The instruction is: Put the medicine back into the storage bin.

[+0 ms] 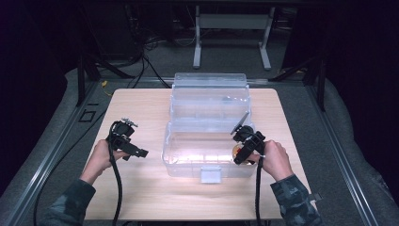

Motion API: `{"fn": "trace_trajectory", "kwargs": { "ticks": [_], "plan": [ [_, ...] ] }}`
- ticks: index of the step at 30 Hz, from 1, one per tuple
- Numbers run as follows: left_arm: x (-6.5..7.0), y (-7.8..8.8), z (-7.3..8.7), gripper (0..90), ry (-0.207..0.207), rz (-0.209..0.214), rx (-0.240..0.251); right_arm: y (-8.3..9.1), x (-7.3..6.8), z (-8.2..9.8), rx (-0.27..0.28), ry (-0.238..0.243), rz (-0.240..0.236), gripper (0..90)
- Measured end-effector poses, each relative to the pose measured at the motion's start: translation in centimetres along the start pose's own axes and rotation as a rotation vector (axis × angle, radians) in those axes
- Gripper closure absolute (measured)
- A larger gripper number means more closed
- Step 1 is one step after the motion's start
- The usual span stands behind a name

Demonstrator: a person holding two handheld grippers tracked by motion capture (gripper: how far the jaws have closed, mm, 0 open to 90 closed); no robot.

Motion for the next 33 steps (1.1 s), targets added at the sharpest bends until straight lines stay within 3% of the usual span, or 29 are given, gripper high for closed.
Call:
{"fn": "trace_trajectory", "kwargs": {
  "ticks": [5, 6, 8, 10, 11, 13, 14, 16, 18, 21, 24, 33],
  "plan": [
    [0.0, 0.0, 0.0, 0.2, 0.000, -0.001, -0.002, 0.1, 0.1, 0.1, -0.014, 0.000, 0.007, 18.4],
    [0.0, 0.0, 0.0, 0.2, 0.000, 0.001, -0.003, 0.2, 0.1, 0.1, -0.015, -0.009, 0.006, 13.6],
    [0.0, 0.1, -0.1, 0.2, 0.000, 0.001, -0.001, 0.7, 0.3, 0.0, 0.001, -0.010, 0.023, 11.2],
    [0.0, 0.1, -0.1, 0.2, 0.001, 0.002, 0.001, 1.3, 0.2, 0.0, 0.025, -0.008, 0.000, 10.0],
    [0.0, 0.2, -0.1, 0.2, 0.000, 0.002, 0.002, 1.7, 0.2, 0.0, 0.023, -0.004, 0.022, 9.8],
    [0.1, 0.3, -0.2, 0.2, 0.001, 0.002, 0.003, 2.2, 0.0, 0.1, 0.071, 0.004, -0.020, 10.2],
    [0.1, 0.4, -0.2, 0.2, 0.000, 0.004, 0.004, 2.8, 0.0, 0.2, 0.023, 0.015, 0.042, 10.5],
    [0.1, 0.5, -0.4, 0.2, -0.001, 0.001, 0.005, 3.1, -0.2, 0.3, 0.093, 0.013, 0.002, 11.3],
    [0.2, 0.6, -0.6, 0.2, -0.004, 0.002, 0.008, 3.6, -0.2, 0.5, 0.102, 0.014, 0.025, 12.5],
    [0.5, 0.9, -1.0, 0.2, -0.004, -0.001, 0.010, 4.0, -0.4, 0.7, 0.110, 0.025, 0.022, 12.4],
    [0.8, 1.1, -1.5, 0.2, -0.013, 0.001, 0.013, 4.1, -0.8, 0.8, 0.144, 0.038, 0.016, 12.9],
    [1.8, 1.9, -3.4, 0.2, -0.045, -0.008, 0.041, 3.6, -1.7, 1.5, 0.160, 0.058, 0.010, 13.9]
  ]
}}
Point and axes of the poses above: each handheld gripper's, and its own axes: y roughly backward along the jaws, z roughly out of its underside, x roughly to its right, the point moved 4 cm from there along -y, roughly forward along the jaws, and after that the axes turned 14 degrees about y, right-handed, at the moved point
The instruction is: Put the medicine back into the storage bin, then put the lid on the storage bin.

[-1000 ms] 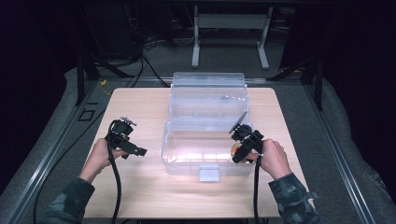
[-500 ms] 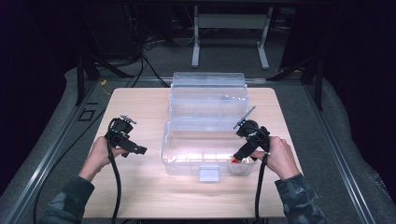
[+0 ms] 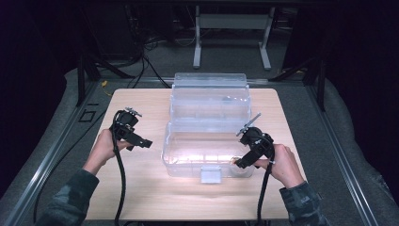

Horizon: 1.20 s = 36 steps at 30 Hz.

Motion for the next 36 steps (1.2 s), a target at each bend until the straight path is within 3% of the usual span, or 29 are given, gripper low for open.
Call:
{"fn": "trace_trajectory", "kwargs": {
  "ticks": [13, 22, 36],
  "plan": [
    [0.4, 0.7, -2.7, 0.2, -0.009, -0.002, 0.028, -1.1, -0.9, 0.2, 0.004, 0.020, -0.014, 12.2],
    [1.4, 0.6, -4.4, 0.2, -0.038, 0.005, 0.049, -1.7, -1.2, 0.2, 0.013, 0.014, -0.010, 13.8],
    [2.9, 1.0, -7.8, 0.8, -0.084, 0.016, 0.136, -2.3, -1.2, 0.3, 0.003, 0.025, -0.012, 15.8]
  ]
}}
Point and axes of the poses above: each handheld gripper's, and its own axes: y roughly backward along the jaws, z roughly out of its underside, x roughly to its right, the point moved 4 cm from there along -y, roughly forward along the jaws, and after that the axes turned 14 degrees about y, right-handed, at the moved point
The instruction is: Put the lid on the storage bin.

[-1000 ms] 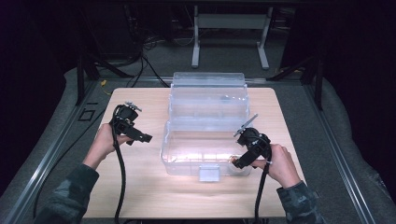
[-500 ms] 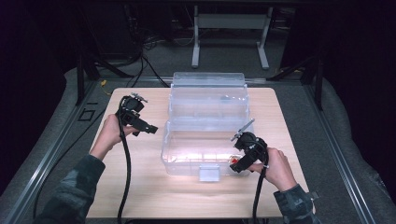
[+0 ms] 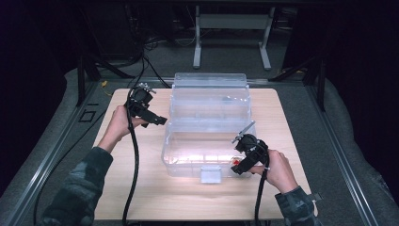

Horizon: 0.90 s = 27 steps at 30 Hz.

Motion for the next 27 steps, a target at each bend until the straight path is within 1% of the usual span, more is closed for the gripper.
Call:
{"fn": "trace_trajectory", "kwargs": {
  "ticks": [2, 5, 6, 9, 10, 11, 14, 15, 16, 17, 18, 19, 21, 22, 23, 25, 26, 27],
  "plan": [
    [0.2, -0.1, -0.6, 1.3, -0.009, 0.003, 0.015, -0.2, -0.1, 0.1, 0.005, 0.004, -0.006, 15.6],
    [0.6, -0.5, -1.3, 0.7, -0.011, 0.006, 0.018, -0.5, -0.2, 0.2, -0.019, 0.010, -0.004, 15.4],
    [0.7, -0.7, -1.7, 0.7, -0.011, 0.001, 0.018, -0.5, -0.2, 0.2, -0.021, 0.011, 0.000, 15.5],
    [1.1, -1.1, -2.5, 0.4, -0.023, 0.003, 0.025, -0.5, -0.3, 0.3, -0.014, 0.012, 0.002, 17.5],
    [1.3, -1.3, -2.8, 0.4, -0.027, 0.009, 0.026, -0.6, -0.3, 0.3, -0.014, 0.012, -0.001, 17.8],
    [1.5, -1.4, -3.0, 0.3, -0.031, 0.024, 0.032, -0.6, -0.3, 0.3, -0.014, 0.013, 0.000, 18.3],
    [2.0, -2.0, -4.0, 0.3, -0.039, 0.029, 0.040, -0.6, -0.3, 0.4, -0.012, 0.012, 0.002, 21.9],
    [2.0, -2.1, -4.2, 0.4, -0.042, 0.024, 0.042, -0.6, -0.4, 0.4, -0.017, 0.012, -0.002, 22.8],
    [2.1, -2.3, -4.4, 0.3, -0.049, 0.015, 0.042, -0.5, -0.4, 0.5, -0.029, 0.018, -0.031, 23.9],
    [2.2, -2.5, -4.6, 0.5, -0.049, 0.021, 0.042, -0.6, -0.4, 0.4, -0.016, 0.016, 0.002, 25.7],
    [2.4, -2.8, -4.9, 2.1, -0.051, 0.036, 0.042, -0.6, -0.4, 0.5, -0.015, 0.027, 0.004, 26.8],
    [2.4, -3.0, -5.1, 5.4, -0.056, 0.038, 0.048, -0.6, -0.4, 0.5, -0.013, 0.028, -0.002, 27.7],
    [2.6, -3.4, -5.5, 7.3, -0.058, 0.048, 0.042, -0.6, -0.5, 0.6, -0.012, 0.019, -0.005, 29.0],
    [2.7, -3.6, -5.7, 8.5, -0.066, 0.047, 0.042, -0.3, -0.4, 0.6, -0.039, 0.029, -0.045, 29.6],
    [2.8, -3.8, -5.9, 9.1, -0.074, 0.044, 0.044, -0.3, -0.4, 0.7, -0.048, 0.027, -0.056, 30.6],
    [3.1, -4.2, -6.2, 11.8, -0.094, 0.033, 0.044, -0.4, -0.4, 0.7, -0.044, 0.033, -0.055, 31.7],
    [3.2, -4.4, -6.3, 12.7, -0.101, 0.029, 0.045, -0.6, -0.5, 0.6, -0.022, 0.030, -0.035, 32.5],
    [3.2, -4.5, -6.5, 12.8, -0.100, 0.023, 0.046, -0.6, -0.5, 0.6, -0.019, 0.031, -0.034, 33.7]
  ]
}}
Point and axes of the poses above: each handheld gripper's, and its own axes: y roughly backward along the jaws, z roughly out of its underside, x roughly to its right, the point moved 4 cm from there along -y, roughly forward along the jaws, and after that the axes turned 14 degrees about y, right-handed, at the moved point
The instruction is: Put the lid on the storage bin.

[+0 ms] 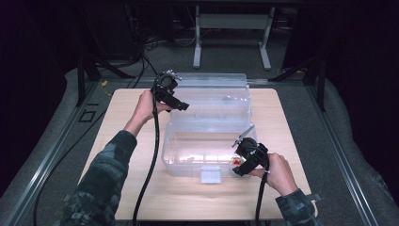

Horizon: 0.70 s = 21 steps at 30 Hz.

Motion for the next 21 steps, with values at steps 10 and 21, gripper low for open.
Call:
{"fn": "trace_trajectory", "kwargs": {
  "ticks": [10, 21],
  "plan": [
    [-0.2, -0.3, -1.3, 22.7, 0.009, 0.007, 0.051, -0.7, 0.0, 0.0, 0.020, -0.002, 0.035, 39.5],
    [1.7, -2.1, -1.2, 37.9, -0.056, 0.054, -0.017, -1.1, -0.2, 0.0, 0.025, 0.002, 0.025, 46.7]
  ]
}}
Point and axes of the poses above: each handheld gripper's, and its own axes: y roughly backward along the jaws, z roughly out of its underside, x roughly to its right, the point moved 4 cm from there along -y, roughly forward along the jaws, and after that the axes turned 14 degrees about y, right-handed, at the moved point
